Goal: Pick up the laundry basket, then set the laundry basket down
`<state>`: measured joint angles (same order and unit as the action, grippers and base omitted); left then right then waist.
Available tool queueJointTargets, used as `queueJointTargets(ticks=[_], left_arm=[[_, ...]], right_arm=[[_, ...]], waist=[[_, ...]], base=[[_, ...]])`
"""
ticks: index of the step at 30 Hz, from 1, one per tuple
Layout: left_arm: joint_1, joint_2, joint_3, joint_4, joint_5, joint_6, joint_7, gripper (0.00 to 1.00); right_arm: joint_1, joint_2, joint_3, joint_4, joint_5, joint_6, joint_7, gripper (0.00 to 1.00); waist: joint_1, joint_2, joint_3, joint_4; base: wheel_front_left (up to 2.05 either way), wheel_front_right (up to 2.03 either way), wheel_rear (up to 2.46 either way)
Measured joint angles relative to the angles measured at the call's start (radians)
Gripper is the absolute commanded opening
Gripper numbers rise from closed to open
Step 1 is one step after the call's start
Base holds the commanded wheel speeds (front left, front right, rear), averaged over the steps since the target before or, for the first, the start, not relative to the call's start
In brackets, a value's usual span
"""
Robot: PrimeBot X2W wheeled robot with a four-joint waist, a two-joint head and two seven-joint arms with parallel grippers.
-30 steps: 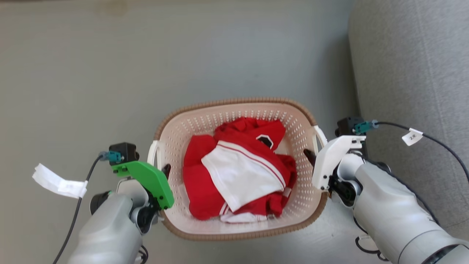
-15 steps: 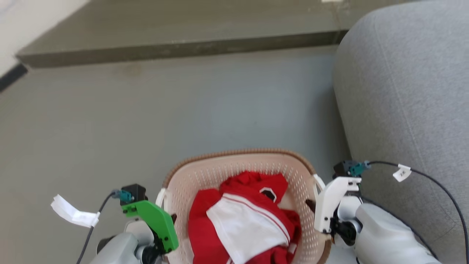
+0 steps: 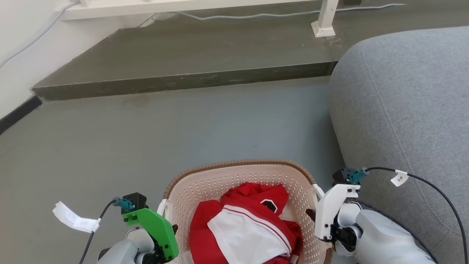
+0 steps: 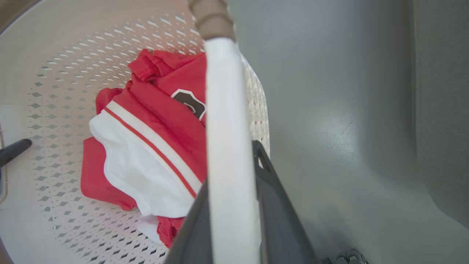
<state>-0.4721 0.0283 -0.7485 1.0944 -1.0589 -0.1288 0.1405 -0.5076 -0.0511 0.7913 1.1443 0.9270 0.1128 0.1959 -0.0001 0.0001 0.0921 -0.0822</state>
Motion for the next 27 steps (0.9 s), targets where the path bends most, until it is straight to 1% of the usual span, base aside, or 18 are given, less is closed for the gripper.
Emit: queueJointTargets(ticks=[27], left_arm=[[0.0, 0.006, -0.026, -0.003, -0.033, 0.002, 0.01, 0.0]], right_arm=[[-0.003, -0.005, 0.03, 0.0, 0.042, 0.0, 0.008, 0.0]], waist=[[0.0, 0.0, 0.016, -0.006]], base=[[0.0, 0.0, 0.0]])
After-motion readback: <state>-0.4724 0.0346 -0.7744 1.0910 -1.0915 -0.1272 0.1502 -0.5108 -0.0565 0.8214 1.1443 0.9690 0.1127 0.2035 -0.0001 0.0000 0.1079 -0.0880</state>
